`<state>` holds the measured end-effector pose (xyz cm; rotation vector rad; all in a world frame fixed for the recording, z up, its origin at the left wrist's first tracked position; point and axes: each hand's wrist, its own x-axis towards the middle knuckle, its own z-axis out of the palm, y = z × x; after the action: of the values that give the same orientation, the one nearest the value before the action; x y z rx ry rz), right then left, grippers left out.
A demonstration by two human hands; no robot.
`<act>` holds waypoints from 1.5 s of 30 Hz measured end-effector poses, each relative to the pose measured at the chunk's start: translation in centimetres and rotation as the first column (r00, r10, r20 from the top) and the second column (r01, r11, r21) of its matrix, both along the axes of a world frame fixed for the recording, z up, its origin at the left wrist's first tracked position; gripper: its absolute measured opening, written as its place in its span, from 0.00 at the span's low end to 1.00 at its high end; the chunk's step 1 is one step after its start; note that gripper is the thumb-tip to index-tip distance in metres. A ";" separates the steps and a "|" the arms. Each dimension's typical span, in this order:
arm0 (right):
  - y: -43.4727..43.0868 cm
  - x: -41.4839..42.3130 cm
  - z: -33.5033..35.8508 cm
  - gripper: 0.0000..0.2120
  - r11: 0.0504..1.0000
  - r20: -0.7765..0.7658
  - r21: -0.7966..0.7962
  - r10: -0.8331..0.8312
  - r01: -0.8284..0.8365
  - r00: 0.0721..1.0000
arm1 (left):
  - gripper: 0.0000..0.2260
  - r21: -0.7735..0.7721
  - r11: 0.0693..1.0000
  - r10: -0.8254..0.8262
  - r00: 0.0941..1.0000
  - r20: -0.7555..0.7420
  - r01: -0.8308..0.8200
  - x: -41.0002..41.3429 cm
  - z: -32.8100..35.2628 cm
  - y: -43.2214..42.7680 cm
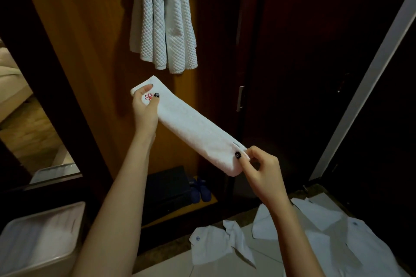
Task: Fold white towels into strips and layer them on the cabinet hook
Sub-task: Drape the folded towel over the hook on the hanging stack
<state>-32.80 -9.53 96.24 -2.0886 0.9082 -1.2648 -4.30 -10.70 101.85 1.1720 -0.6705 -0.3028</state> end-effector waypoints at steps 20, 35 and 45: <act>-1.1 1.6 -3.6 0.04 0.984 -0.261 -0.166 -0.112 0.070 0.959 | 0.19 0.357 0.933 -0.054 0.960 0.276 -0.050 -0.3 -2.8 0.0; -1.2 3.2 -3.8 0.04 0.926 0.204 0.291 -0.306 0.241 0.930 | 0.19 0.253 0.966 -0.073 0.995 0.075 0.052 1.2 -4.2 0.0; -2.2 0.5 -4.7 0.06 0.661 0.205 0.660 0.298 -0.357 0.932 | 0.17 0.154 0.959 -0.235 0.971 -0.044 0.239 1.7 -3.4 0.6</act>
<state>-32.27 -11.77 91.49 -1.4856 0.7573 -0.6533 -2.57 -10.10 98.45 1.2379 -0.7770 -0.5813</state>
